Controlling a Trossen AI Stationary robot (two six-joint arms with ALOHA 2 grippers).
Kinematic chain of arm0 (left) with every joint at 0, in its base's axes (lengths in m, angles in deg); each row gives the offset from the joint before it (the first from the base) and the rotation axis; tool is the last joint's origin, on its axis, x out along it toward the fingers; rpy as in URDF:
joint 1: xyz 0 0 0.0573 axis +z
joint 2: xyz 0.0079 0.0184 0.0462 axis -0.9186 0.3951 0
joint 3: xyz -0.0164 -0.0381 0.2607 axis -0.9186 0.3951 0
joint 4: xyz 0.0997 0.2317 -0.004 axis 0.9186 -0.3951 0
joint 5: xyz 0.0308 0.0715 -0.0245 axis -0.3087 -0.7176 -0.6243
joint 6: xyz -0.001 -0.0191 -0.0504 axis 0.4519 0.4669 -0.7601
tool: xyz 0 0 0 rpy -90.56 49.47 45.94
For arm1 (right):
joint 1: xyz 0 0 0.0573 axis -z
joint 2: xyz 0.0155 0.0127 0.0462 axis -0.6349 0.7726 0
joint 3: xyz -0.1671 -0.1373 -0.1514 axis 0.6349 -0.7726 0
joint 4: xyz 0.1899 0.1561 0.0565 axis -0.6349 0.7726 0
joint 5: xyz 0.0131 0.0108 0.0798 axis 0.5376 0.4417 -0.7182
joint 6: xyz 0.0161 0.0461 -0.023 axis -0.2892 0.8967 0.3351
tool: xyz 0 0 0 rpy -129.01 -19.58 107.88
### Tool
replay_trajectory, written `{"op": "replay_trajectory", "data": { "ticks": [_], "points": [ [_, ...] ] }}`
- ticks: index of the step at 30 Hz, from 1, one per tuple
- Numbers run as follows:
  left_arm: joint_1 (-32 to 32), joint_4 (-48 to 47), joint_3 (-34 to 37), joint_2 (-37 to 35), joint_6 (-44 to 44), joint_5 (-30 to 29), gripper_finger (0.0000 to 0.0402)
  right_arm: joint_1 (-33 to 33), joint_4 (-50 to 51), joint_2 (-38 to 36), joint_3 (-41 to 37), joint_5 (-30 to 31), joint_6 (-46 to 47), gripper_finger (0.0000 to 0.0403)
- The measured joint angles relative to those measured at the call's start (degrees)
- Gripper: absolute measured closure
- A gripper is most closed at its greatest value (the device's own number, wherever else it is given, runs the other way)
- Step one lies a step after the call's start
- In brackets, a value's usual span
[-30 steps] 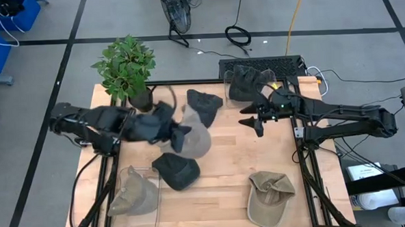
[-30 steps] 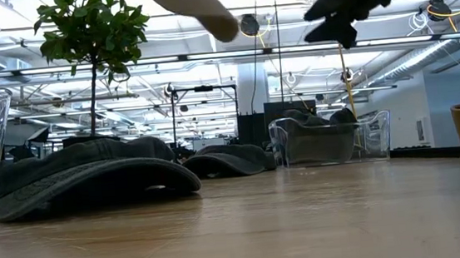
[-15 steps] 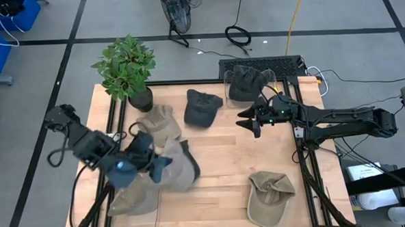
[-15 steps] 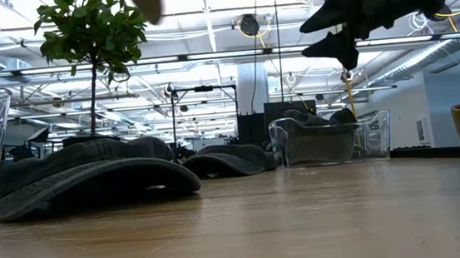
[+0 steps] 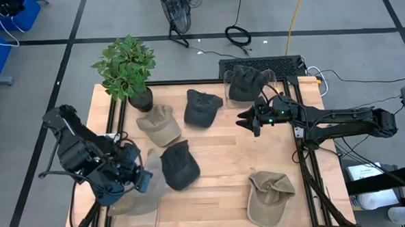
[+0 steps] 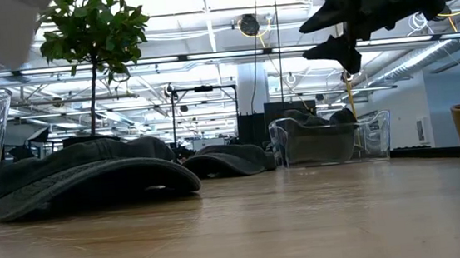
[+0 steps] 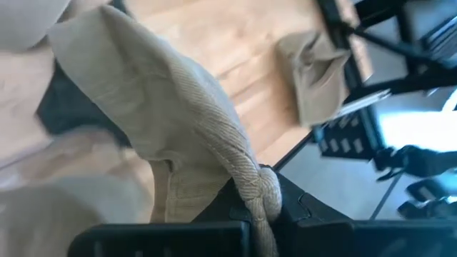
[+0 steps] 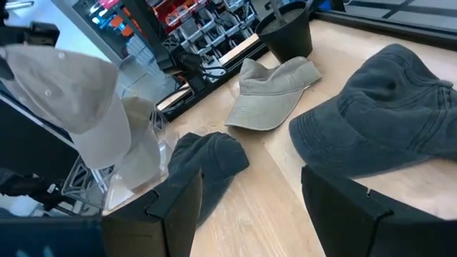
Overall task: Pick & Place hat
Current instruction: Put the brown cap into the bottom transparent bin
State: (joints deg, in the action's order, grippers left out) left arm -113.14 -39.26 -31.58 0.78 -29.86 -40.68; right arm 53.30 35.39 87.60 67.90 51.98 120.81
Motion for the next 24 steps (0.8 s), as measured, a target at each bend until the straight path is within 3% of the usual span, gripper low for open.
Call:
{"op": "replay_trajectory", "data": {
  "ticks": [13, 18, 24],
  "points": [
    [-6.4, -6.1, -0.1, -0.8, -14.3, 4.1, 0.0389, -0.2, -4.2, 0.0, 0.0, 3.3, 4.7, 0.0191],
    [-6.7, -10.8, -0.1, 1.5, -17.8, 4.0, 0.0389, -0.3, -4.6, 0.0, 0.0, 3.6, 3.0, 0.0191],
    [-5.7, -10.1, -0.1, 6.3, -18.6, 4.0, 0.0389, -0.3, -5.3, 0.0, 0.0, 3.5, 1.6, 0.0191]
  ]
}}
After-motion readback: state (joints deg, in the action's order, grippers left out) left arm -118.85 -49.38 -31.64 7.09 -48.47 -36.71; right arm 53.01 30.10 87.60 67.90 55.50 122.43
